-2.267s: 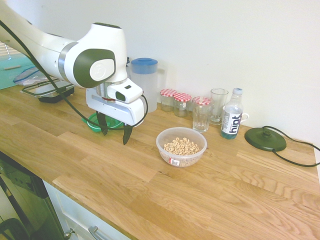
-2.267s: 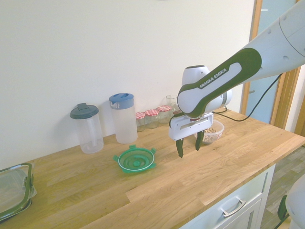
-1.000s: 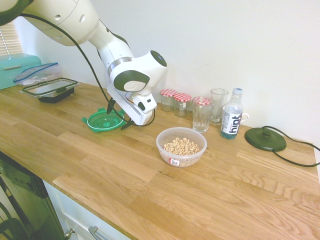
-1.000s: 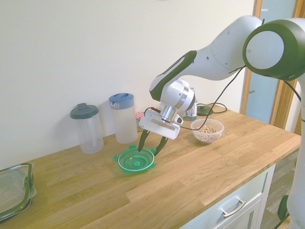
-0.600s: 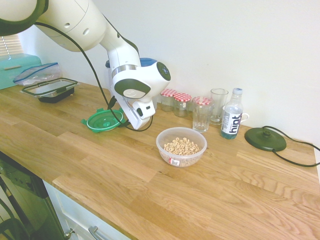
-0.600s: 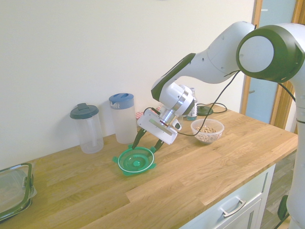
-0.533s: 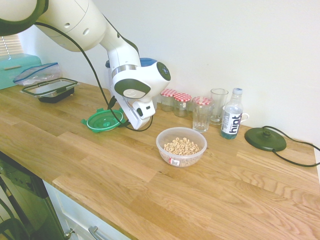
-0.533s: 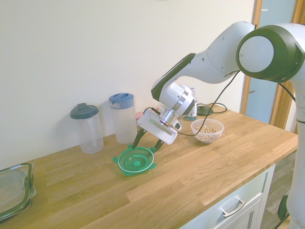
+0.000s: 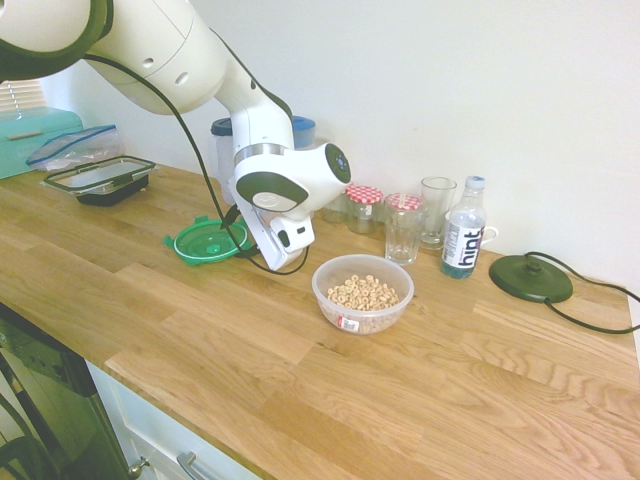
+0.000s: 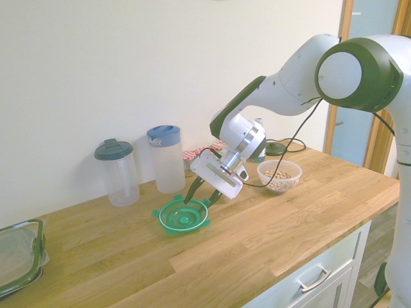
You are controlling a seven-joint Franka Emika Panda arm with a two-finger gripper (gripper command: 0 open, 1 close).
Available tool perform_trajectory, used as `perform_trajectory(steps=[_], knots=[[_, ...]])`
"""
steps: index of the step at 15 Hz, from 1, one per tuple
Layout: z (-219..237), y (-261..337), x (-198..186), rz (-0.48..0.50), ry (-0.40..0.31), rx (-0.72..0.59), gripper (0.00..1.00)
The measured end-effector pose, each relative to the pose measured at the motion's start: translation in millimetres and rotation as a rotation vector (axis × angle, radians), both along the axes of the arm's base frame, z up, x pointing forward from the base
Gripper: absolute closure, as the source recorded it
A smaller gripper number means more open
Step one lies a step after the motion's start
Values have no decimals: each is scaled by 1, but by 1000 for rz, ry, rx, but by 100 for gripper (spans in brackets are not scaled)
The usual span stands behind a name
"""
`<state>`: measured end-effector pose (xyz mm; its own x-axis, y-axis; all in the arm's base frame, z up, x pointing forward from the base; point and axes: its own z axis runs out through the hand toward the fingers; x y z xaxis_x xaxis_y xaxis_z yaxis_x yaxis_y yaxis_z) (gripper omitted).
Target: Cover the lid of food container
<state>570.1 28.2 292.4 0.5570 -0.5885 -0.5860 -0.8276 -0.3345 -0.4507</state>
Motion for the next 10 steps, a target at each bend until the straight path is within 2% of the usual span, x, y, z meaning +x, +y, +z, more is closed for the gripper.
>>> perform_trajectory(steps=[10], knots=[[-15,-12,-7,-2,16,-6,100]])
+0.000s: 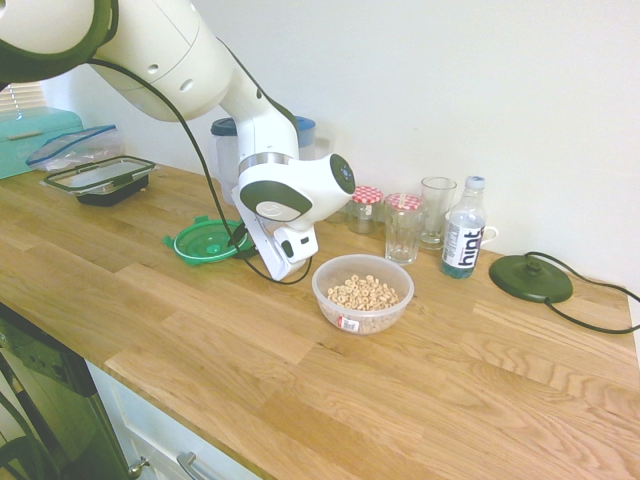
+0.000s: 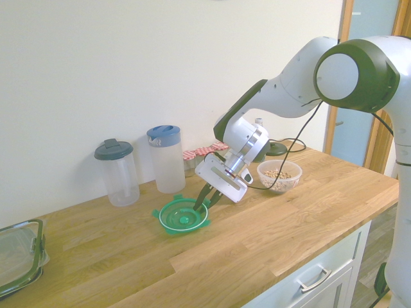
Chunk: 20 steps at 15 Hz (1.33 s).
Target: Cover the lid of food container
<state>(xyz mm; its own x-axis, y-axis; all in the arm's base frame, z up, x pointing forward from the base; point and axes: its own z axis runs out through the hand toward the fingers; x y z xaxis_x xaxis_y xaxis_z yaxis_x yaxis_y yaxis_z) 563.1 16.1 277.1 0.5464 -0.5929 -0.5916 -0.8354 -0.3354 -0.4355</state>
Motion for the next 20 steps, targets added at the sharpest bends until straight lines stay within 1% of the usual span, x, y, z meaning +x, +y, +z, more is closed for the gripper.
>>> perform_trajectory(steps=[6,8,9,10,13,15,17,20], knots=[[5,10,2,36,-12,-1,100],[26,22,8,81,-34,-13,100],[46,29,12,110,-48,-30,100],[71,36,13,152,-60,-72,100],[154,36,-4,254,-55,-293,100],[205,8,-26,305,-35,-451,100],[256,-28,-52,342,0,-602,100],[310,-59,-81,369,31,-818,100]])
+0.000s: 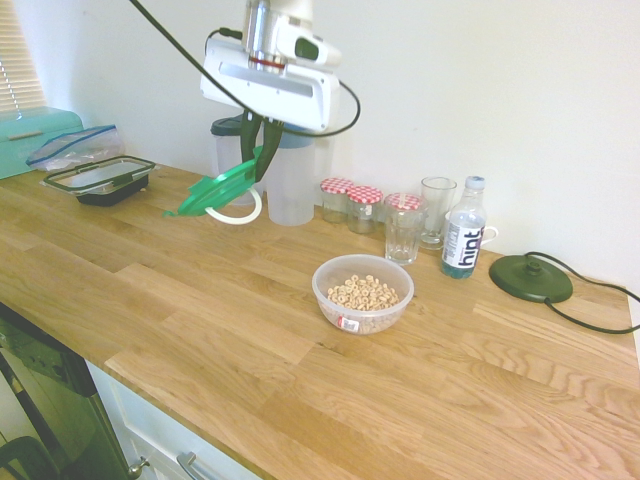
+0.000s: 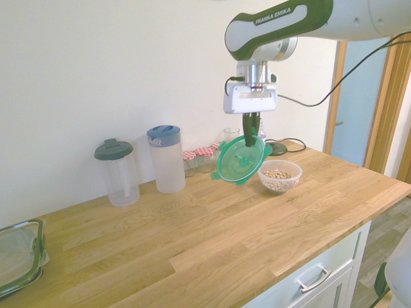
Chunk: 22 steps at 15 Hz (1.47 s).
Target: Cover the lid of food container
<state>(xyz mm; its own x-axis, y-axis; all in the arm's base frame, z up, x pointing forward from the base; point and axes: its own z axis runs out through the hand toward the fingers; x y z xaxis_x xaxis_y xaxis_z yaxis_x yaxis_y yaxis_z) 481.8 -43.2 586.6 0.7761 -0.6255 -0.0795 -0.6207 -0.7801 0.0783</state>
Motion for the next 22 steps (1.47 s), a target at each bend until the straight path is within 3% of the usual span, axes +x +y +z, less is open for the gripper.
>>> perform_trajectory(steps=[7,13,18,22], knots=[[42,-19,8,83,-51,-492,100],[7,-42,22,122,-71,-905,100],[-38,-56,21,24,-96,-1216,100],[-93,-43,36,-90,-141,-1345,100]])
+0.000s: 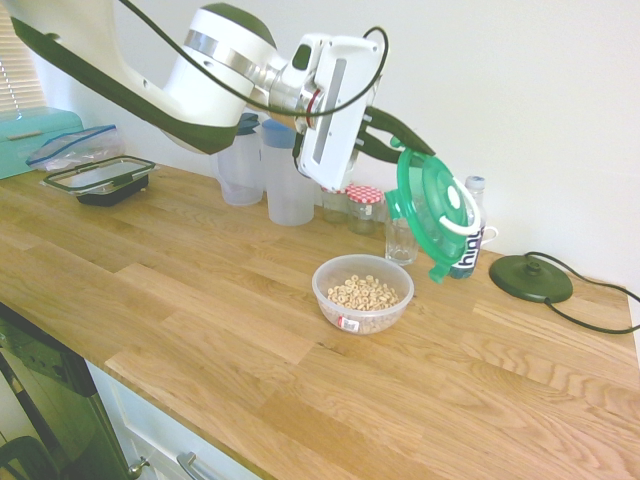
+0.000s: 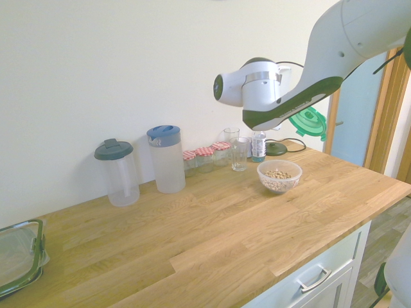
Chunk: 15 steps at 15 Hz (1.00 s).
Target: Cover the lid of food container
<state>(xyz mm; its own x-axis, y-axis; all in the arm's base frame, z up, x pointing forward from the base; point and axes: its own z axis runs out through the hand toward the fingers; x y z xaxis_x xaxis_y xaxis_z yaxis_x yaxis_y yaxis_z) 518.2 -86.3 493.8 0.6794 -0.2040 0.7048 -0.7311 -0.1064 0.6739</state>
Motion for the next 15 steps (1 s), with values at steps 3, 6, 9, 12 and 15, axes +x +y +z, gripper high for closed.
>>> perform_trajectory(steps=[3,6,9,12,15], knots=[[-33,16,2,2,19,-14,100],[-47,34,-5,15,37,-32,100],[-54,48,-9,27,52,-49,100],[-64,54,-8,31,60,-54,100],[-75,57,-6,36,71,-57,100]])
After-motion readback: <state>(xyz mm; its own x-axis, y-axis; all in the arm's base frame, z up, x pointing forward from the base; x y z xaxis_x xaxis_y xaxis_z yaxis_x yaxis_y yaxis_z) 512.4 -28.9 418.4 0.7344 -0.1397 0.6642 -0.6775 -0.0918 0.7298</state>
